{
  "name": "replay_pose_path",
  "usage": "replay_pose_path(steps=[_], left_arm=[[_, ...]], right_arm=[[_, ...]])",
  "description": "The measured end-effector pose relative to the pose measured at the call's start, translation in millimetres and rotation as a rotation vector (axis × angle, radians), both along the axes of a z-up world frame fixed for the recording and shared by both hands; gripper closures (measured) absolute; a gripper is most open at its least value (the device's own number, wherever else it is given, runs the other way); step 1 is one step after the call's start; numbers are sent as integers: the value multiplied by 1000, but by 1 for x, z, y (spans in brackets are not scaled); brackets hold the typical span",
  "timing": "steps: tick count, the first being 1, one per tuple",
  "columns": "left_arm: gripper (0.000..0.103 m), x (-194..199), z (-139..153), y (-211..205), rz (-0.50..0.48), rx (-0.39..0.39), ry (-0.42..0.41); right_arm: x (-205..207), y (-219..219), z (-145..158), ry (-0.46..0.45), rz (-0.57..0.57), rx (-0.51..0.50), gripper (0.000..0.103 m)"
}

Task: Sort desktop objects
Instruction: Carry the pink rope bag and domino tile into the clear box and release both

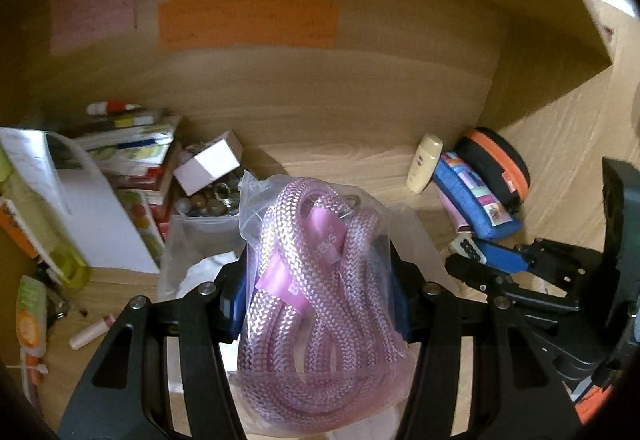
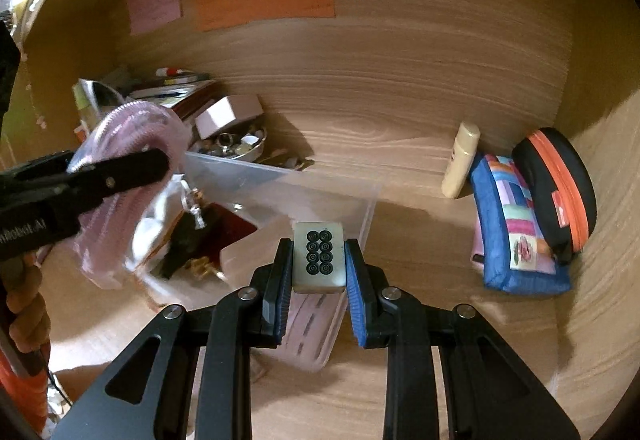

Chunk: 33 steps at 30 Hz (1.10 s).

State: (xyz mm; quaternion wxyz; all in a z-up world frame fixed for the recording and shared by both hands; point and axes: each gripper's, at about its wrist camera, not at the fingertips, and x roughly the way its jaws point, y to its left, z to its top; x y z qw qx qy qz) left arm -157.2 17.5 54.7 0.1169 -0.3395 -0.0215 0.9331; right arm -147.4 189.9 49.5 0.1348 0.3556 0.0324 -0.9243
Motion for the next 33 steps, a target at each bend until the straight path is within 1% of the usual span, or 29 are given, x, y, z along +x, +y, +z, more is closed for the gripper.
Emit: replay_pose_path(steps=[7,10,12,14,16,18,21,28,29,30,31,33], left_arm=[[48,-29,-30,13,-52,-8,-72],[48,-38,-42,11,-37,-25,-89],[48,-43,-48,6,-31,-12,-110],[48,-49,-56,0,-28,10,-143],[48,-52,-61,-3,-18,6,-153],[48,-53,-63,-2,-6,-22,-147],[48,-54,-64,-2,11,-41,-138],[46,-54,-65,-4,0,-39,-148],[45,-53,-64,-5,-5,-35,-149],[44,-53,-64,-5,-8,-32,-150],[44,-52,-63,-6,-6,-30,-149],[44,-48,-59,-6,1,-34,-144]], right_arm=[[-34,-4,-16,-51,-16,47,81],[-44,-7,-23,-69,-16,74,81],[-51,-10,-27,-81,-12,92,80],[-55,-12,-28,-72,-12,114,81],[-59,-15,-29,-76,-5,125,81],[-63,-18,-32,-82,-4,137,81],[-69,-21,-39,-99,-4,148,81],[-71,-31,-40,-82,-13,189,81],[-71,-32,-40,-81,-15,196,80],[-70,-32,-39,-82,-21,204,75],[-70,-32,-39,-83,-24,204,72],[-67,-31,-36,-86,-21,183,71]])
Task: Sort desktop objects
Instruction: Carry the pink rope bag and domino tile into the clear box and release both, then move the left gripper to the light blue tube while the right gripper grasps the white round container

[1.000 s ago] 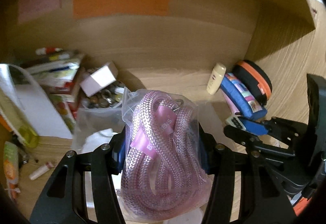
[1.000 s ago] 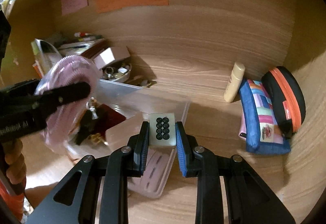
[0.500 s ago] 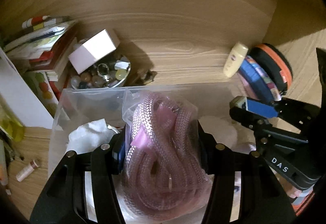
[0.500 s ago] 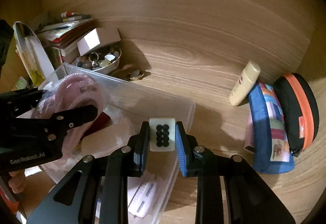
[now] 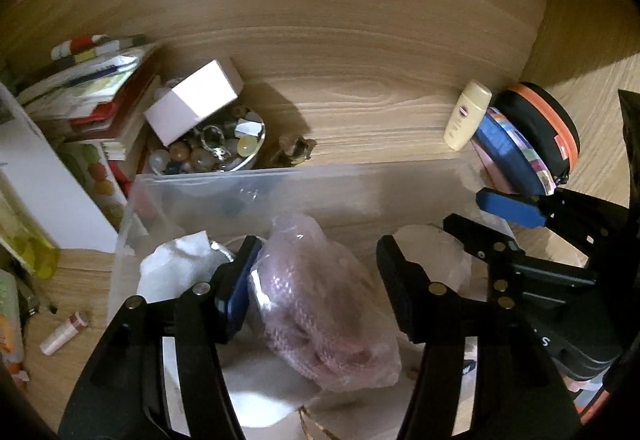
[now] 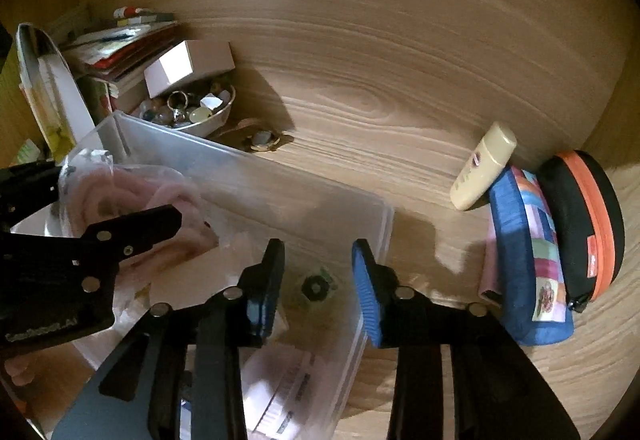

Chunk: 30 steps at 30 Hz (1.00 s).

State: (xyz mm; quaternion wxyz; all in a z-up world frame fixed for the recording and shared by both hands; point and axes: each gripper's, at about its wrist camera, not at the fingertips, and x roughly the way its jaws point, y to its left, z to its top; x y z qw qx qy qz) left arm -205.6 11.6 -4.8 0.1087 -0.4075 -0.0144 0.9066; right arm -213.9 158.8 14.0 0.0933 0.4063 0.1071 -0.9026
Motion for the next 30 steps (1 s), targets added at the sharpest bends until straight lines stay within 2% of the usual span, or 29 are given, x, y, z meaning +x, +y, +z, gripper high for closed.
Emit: replay_pose_path(steps=[5,9,11,14,18,24,30], left_arm=[[30,13,15,-1,24,-13,64],[24,28,31,-4,26,-5,119],[16,35,38,-4,34,-20,147],[9,50,48,-6,55,-36,190],[4,69,57,-13,83,-24,216],[3,92,58,-25,89,-12,204],[3,118,49,-42,98,-29,191]], right_arm=[[10,1,6,13,-7,-5,69],[29,3,15,53,-10,2,48],[40,5,21,76,-11,0,44],[54,6,29,82,-5,-17,31],[77,6,42,120,9,-37,22],[106,-3,46,125,44,-65,20],[126,-16,28,90,75,-79,19]])
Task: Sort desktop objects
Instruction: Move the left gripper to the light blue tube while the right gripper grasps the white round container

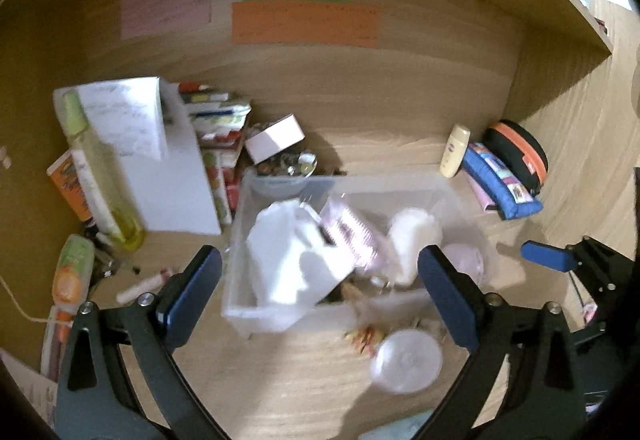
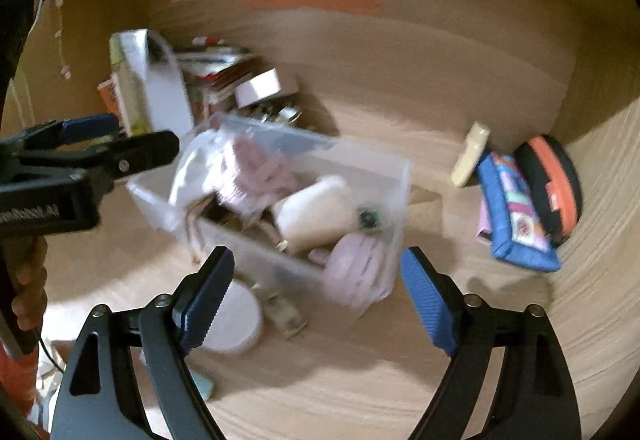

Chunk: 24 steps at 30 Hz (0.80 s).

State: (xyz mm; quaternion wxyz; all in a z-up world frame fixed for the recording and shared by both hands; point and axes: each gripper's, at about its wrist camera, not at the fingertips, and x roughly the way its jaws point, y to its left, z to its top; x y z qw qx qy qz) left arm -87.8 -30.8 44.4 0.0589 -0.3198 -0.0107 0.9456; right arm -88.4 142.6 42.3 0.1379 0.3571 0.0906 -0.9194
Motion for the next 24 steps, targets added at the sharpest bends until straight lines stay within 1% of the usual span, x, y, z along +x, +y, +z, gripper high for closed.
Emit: replay_pose_path(steps=[4,9,14,15,20,22,23,24], left_arm=[[3,18,-9,-12,14,-15,-15],[3,37,-27,-26,20,-23,-61],[3,58,-48,-35,19,-38,-101],[3,62,-51,-36,14,-39,-108],[3,82,-65,-31,-19,-70,-116],[3,88,-69,-26,-38,-79,-117],[3,91,-71,-23,-47,-83,-119],[3,92,-73,-20,-56,-81,-125]], right_arm=[[3,-21,-24,-48,43,53,19],[9,-38,-49,-115,99,34,19],[12,-50,-66,-154,137,30,20],[11,-53,-69,-164,148,31,21],[5,-63,-84,-203,162,58,22],[1,-63,-88,-214,154,62,27],[0,-62,-89,-215,148,63,31],[1,-60,-88,-206,145,59,41]])
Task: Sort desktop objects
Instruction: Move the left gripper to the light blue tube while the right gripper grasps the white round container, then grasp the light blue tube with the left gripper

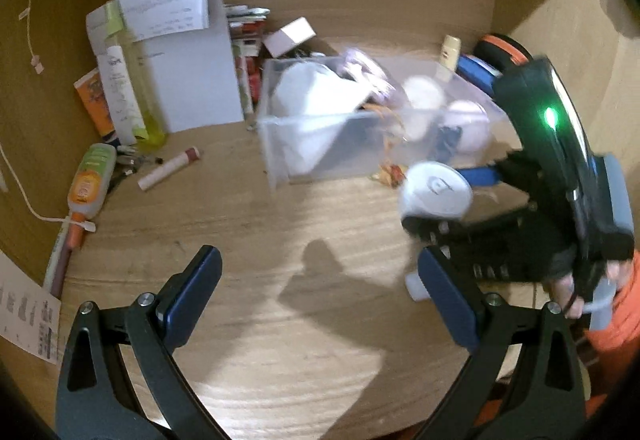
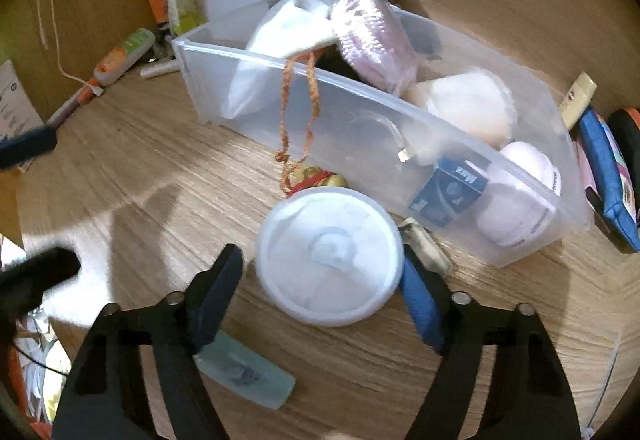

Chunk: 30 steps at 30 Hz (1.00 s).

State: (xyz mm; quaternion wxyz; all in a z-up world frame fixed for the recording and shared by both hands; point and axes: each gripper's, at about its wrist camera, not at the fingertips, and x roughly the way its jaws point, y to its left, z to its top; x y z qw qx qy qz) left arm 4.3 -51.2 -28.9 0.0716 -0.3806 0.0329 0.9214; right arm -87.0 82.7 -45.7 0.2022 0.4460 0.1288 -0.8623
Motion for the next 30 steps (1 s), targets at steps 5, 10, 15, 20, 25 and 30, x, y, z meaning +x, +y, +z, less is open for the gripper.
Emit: replay_pose_path(steps=[5,10,15,20,25,30], left_arm=[[3,-4,-15,14,-40,43,-64],[3,-9,-32,34,-87,58,-129],[3,-10,-41,60,-153,33,-178],[3,-11,-45,79,-166,3,-200],[3,-13,-44,90,-157,3,-201],[4,-21,-43,91,-92,26,-176]], right_arm=[[2,13,4,-9,-20,-40,41],[12,37,15,5,-57,-95,41],[22,59,27,37,-88,-119,41],[34,78,36,83,-116,-115,41],[39,88,42,104,-108,-137,41],[41,91,43,116,-97,-151,41]])
